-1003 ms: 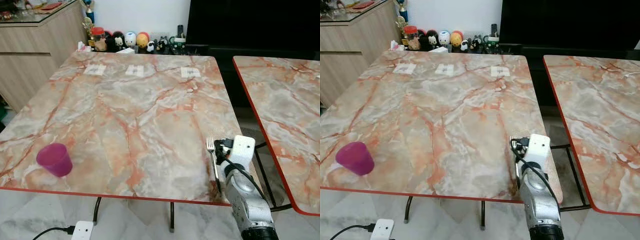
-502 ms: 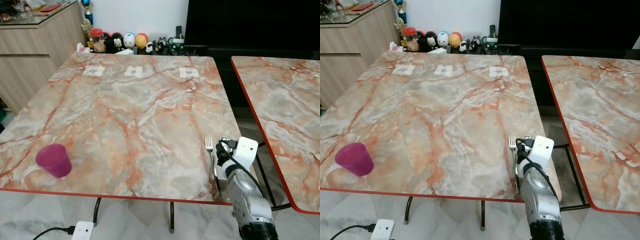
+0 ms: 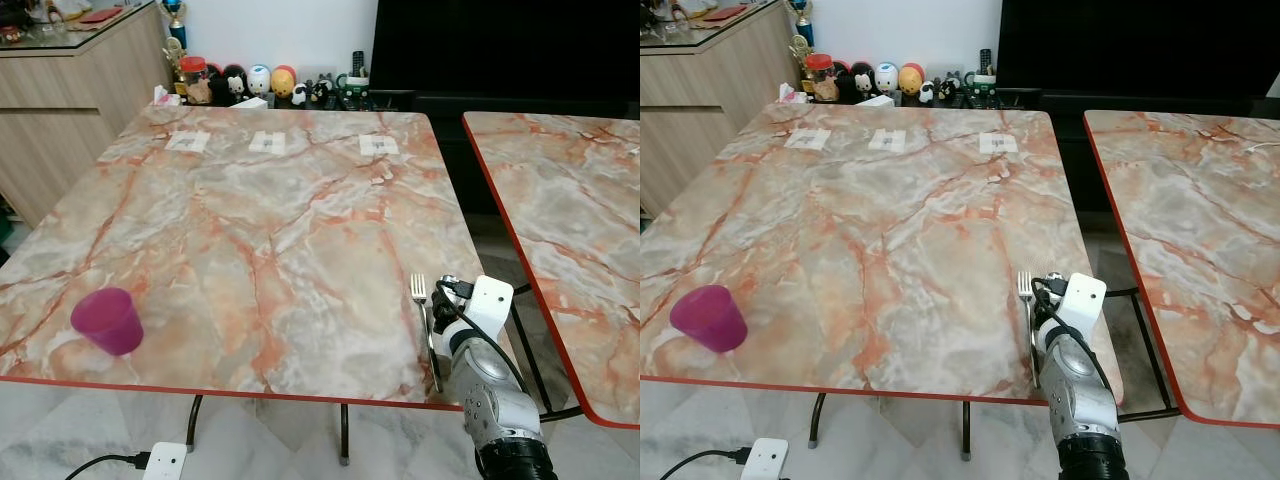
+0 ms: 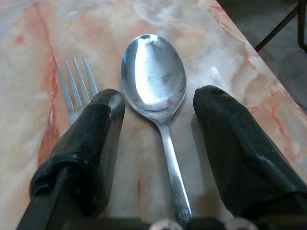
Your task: Setting the table
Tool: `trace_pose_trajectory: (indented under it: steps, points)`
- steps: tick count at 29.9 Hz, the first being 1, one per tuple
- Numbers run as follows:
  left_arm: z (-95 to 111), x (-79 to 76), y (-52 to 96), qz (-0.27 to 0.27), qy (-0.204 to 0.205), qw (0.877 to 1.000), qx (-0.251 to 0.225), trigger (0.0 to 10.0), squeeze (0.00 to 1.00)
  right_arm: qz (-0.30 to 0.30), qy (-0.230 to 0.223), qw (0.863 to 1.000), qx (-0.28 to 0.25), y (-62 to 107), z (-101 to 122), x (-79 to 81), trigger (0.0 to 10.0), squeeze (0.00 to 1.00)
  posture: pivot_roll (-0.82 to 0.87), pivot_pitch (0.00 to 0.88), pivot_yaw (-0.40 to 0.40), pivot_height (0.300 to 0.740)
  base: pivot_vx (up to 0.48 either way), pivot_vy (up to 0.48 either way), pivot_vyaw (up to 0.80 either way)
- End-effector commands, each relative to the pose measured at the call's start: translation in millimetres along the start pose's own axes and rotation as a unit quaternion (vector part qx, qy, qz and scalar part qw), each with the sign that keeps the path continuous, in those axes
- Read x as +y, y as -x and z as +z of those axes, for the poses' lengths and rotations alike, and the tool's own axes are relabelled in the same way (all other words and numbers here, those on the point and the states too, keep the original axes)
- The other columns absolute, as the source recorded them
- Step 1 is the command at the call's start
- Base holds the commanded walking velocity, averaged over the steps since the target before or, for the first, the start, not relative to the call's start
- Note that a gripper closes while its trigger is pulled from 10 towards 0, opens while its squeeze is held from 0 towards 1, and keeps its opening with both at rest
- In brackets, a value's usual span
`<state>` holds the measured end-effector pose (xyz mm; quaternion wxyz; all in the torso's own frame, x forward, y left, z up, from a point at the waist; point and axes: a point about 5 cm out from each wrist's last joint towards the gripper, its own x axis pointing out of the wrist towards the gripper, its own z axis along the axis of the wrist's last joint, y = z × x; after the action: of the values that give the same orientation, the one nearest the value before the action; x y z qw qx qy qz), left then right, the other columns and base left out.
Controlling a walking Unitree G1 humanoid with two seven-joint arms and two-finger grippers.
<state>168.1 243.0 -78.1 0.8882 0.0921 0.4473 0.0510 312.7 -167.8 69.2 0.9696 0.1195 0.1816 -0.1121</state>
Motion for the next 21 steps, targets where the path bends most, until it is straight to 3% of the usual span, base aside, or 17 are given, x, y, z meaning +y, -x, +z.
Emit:
trace_pose_trajectory:
  steps: [1,15,16,17,18,19,21]
  points:
    - [-6.4,1.6,1.2,0.003,-0.005,1.000,0.015,10.0,0.00,-0.010,-0.001,1.000,0.004,0.4,-3.2,-3.9,10.0,0.00,0.04,0.038,-0.004,0.740,0.000,0.000,0.00]
    - [-7.1,1.4,1.3,0.002,-0.004,1.000,0.017,10.0,0.00,-0.002,0.016,0.999,0.038,1.0,-17.0,-2.4,10.0,0.00,0.04,0.036,-0.006,0.740,0.000,0.000,0.00]
    - [-7.1,1.4,1.3,0.002,-0.004,1.000,0.017,10.0,0.00,-0.004,0.017,0.999,0.044,1.1,-19.5,-3.4,7.3,0.00,0.04,0.034,-0.006,0.740,0.000,0.000,0.00]
    - [-7.1,1.4,1.3,0.001,-0.004,1.000,0.017,10.0,0.00,-0.005,0.018,0.999,0.045,1.2,-20.2,-3.8,7.3,0.00,0.04,0.034,-0.006,0.740,0.000,0.000,0.00]
    - [-7.1,1.4,1.3,0.001,-0.004,1.000,0.017,10.0,0.00,-0.007,0.018,0.999,0.045,1.4,-20.7,-4.4,2.1,0.00,0.04,0.034,-0.005,0.740,0.000,0.000,0.00]
    - [-7.2,1.3,1.3,0.001,-0.004,1.000,0.017,10.0,0.00,-0.007,0.015,0.999,0.044,1.2,-21.2,-4.7,0.0,0.00,0.05,0.033,-0.006,0.740,0.000,0.000,0.00]
    - [-7.1,1.3,1.3,0.000,-0.003,1.000,0.017,10.0,0.00,-0.006,0.014,0.999,0.044,1.0,-21.3,-4.7,0.0,0.00,0.04,0.034,-0.007,0.740,0.000,0.000,0.00]
